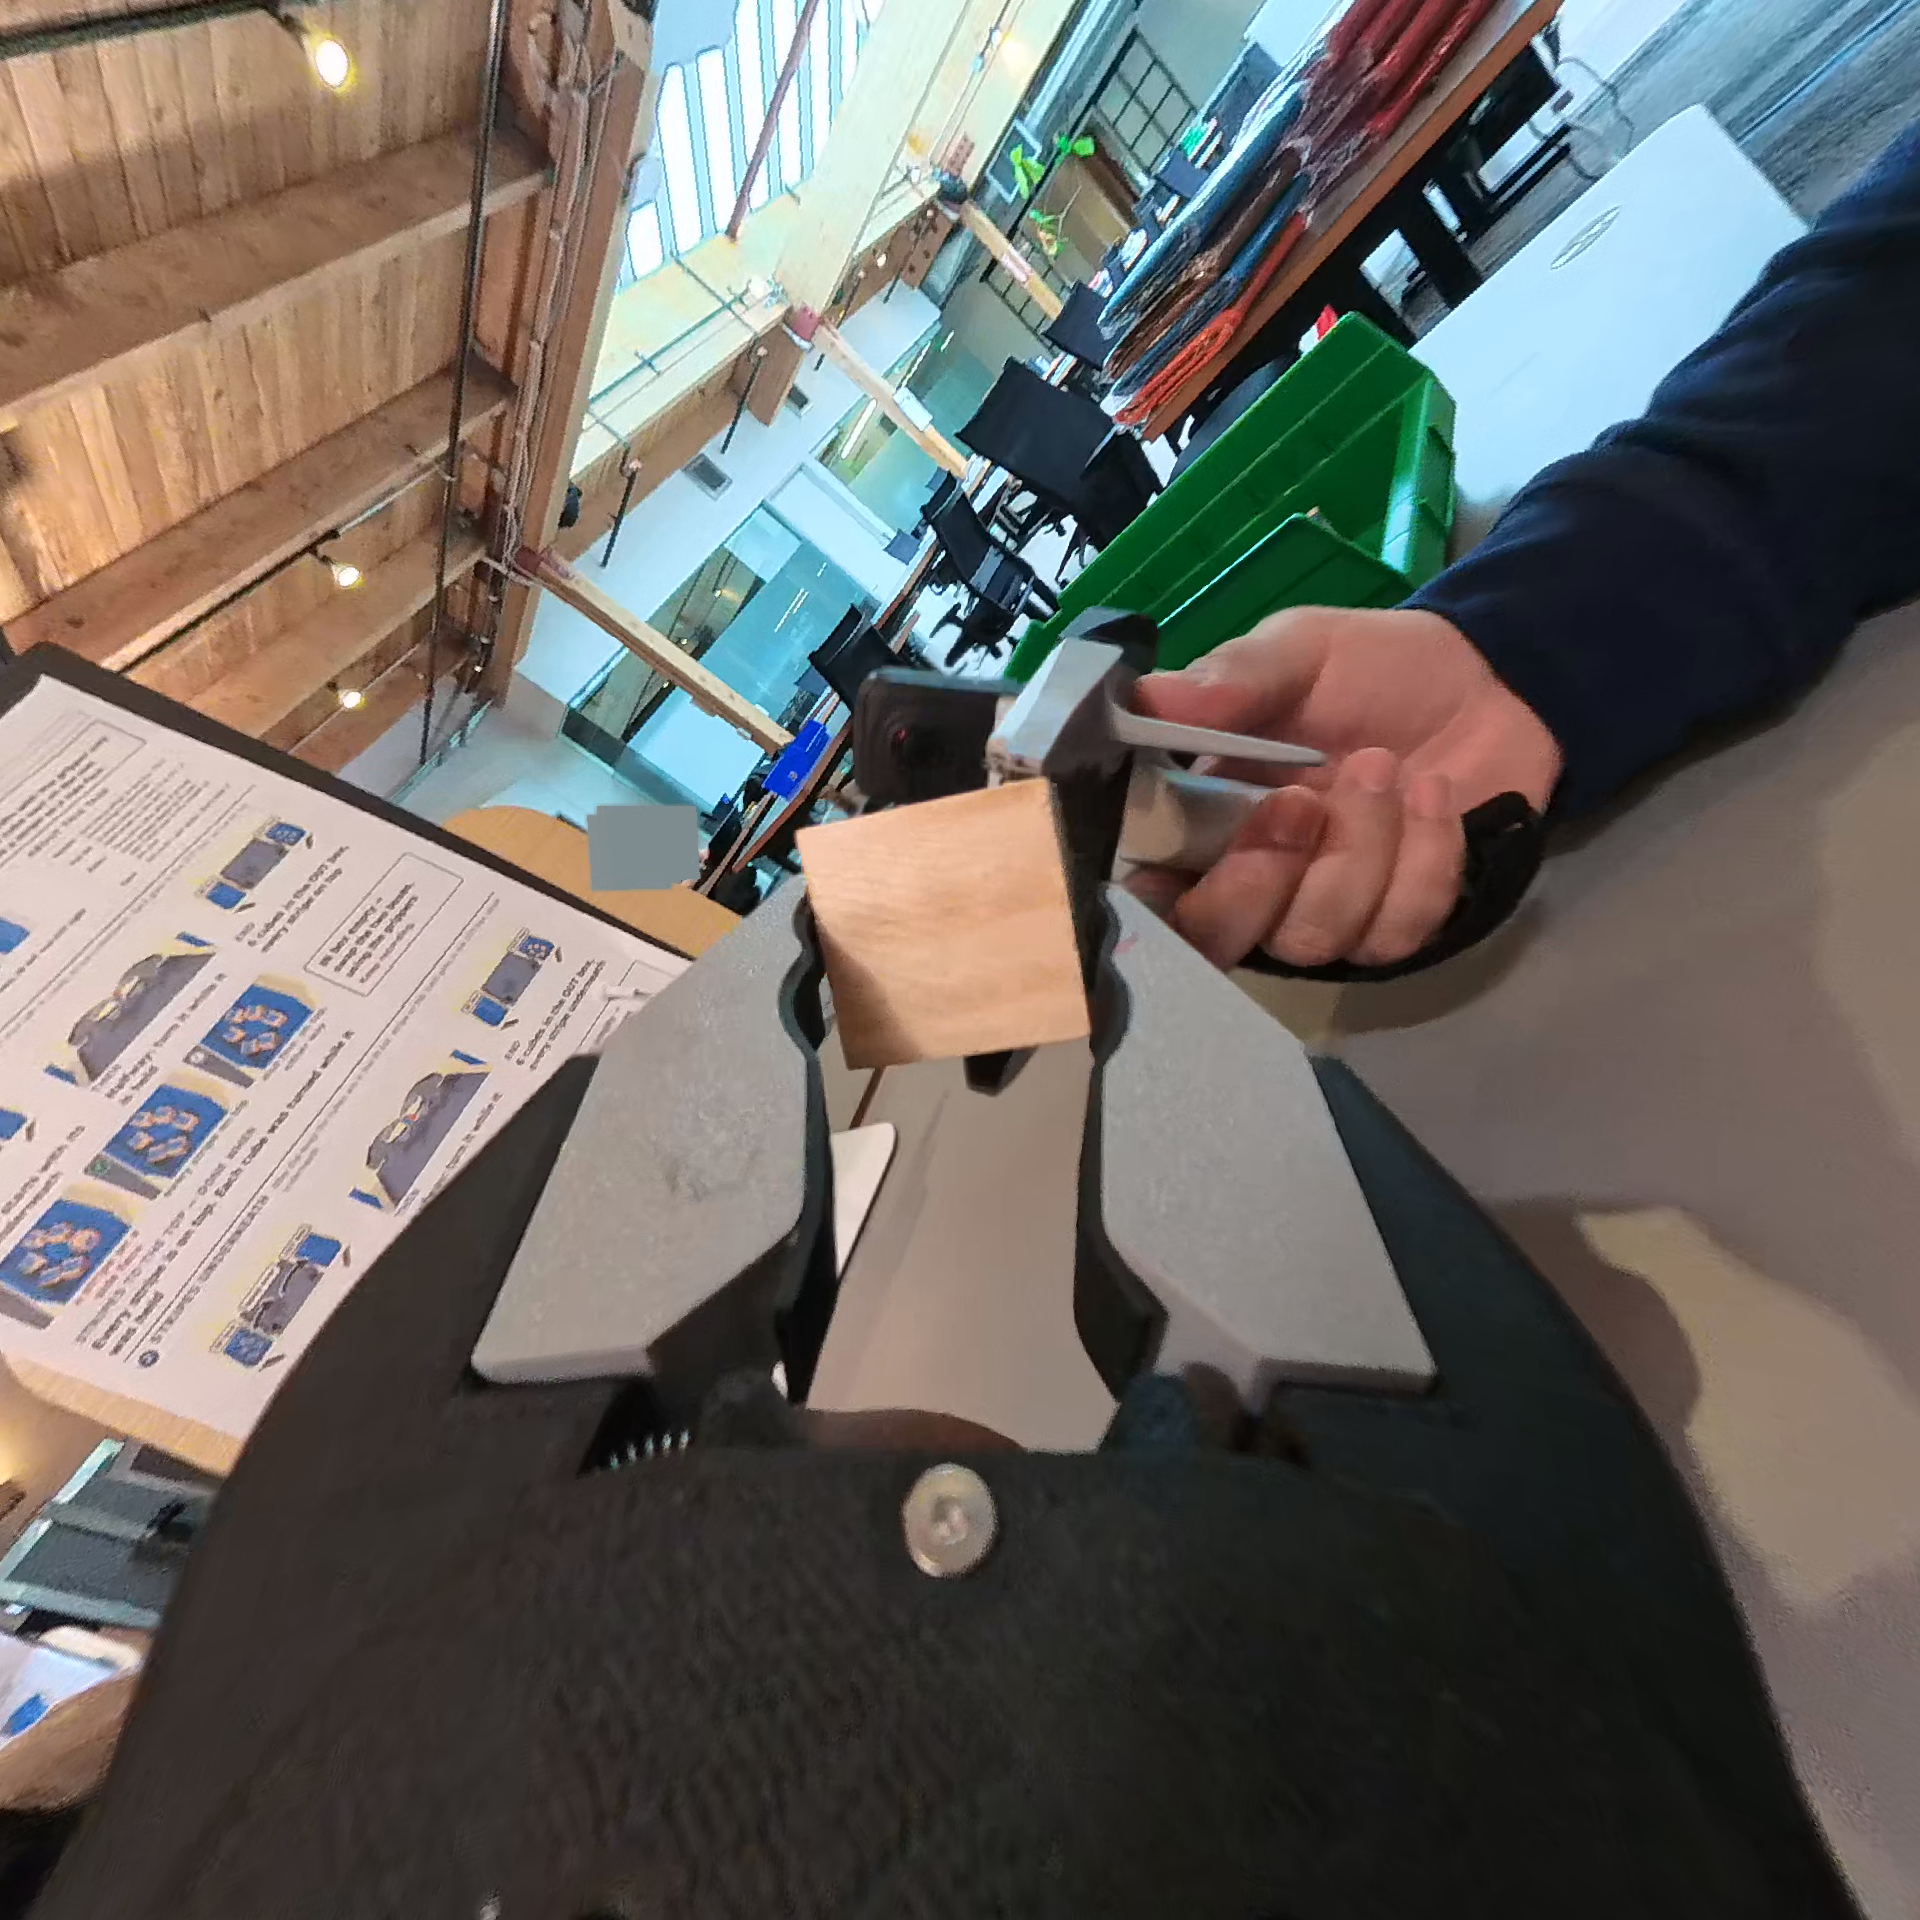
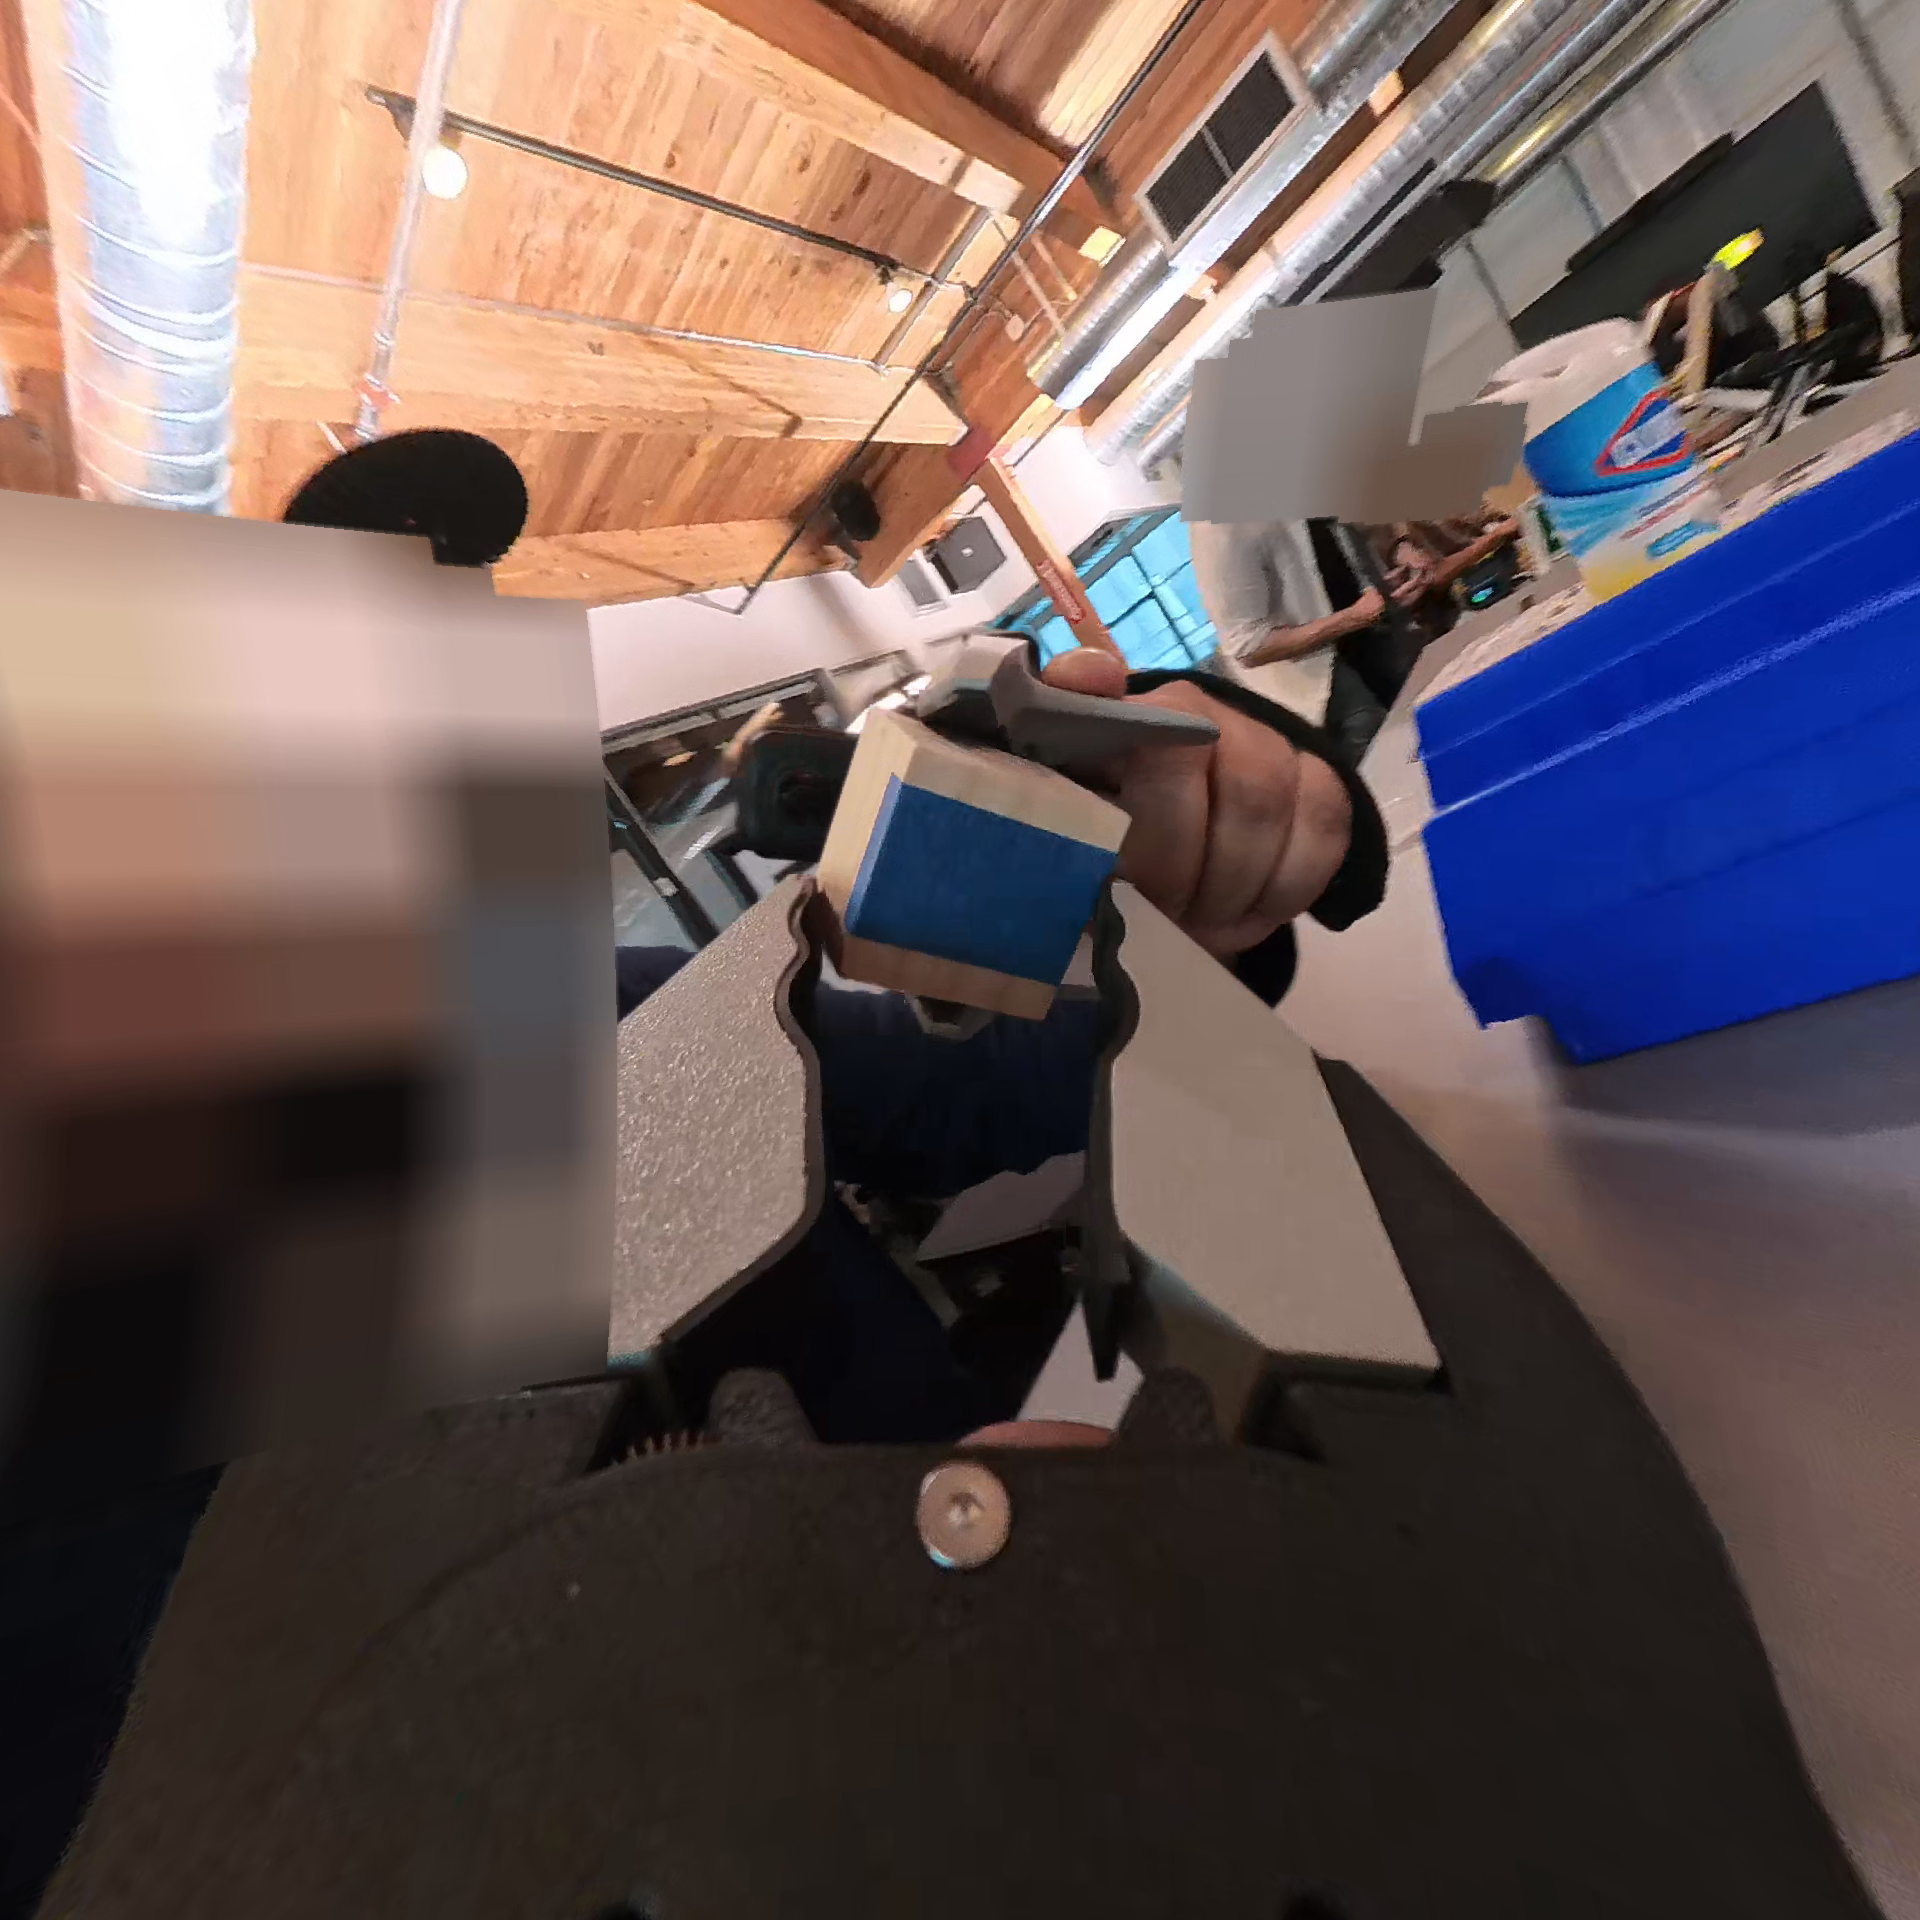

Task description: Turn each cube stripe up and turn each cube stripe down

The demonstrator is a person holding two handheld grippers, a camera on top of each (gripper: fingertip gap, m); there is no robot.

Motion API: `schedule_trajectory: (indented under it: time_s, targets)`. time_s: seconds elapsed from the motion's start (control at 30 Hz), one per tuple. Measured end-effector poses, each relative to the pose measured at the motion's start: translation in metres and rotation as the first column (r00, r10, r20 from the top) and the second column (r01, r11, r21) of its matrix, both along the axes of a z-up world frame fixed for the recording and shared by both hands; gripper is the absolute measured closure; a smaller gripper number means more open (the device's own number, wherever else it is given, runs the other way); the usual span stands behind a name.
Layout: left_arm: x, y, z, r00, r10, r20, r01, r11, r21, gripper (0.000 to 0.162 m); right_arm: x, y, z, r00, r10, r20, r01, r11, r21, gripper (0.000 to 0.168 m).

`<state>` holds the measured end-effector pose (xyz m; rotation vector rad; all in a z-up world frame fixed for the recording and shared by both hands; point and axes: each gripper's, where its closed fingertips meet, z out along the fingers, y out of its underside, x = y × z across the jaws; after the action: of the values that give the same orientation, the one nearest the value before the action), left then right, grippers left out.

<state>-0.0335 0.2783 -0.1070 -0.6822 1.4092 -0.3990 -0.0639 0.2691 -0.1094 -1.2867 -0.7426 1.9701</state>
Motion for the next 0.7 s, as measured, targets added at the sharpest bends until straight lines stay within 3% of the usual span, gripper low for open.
schedule_trajectory:
  time_s: [0.17, 0.37, 0.7]
  targets:
    - [-0.002, 0.005, -0.002, 0.999, 0.04, 0.004, -0.04, 0.999, 0.012, 0.117, 0.001, 0.007, -0.003, 0.986, -0.152, 0.068, 0.142, 0.981, 0.13, 0.122]
    - [-0.004, 0.007, -0.007, 0.998, 0.039, -0.046, -0.039, 0.999, -0.011, 0.118, -0.001, 0.01, -0.009, 0.962, -0.237, 0.136, 0.202, 0.952, 0.228, 0.121]
    - [-0.006, 0.009, -0.012, 0.999, 0.043, -0.018, -0.043, 0.999, 0.021, 0.118, -0.001, 0.012, -0.011, 0.972, -0.193, 0.136, 0.174, 0.974, 0.143, 0.125]
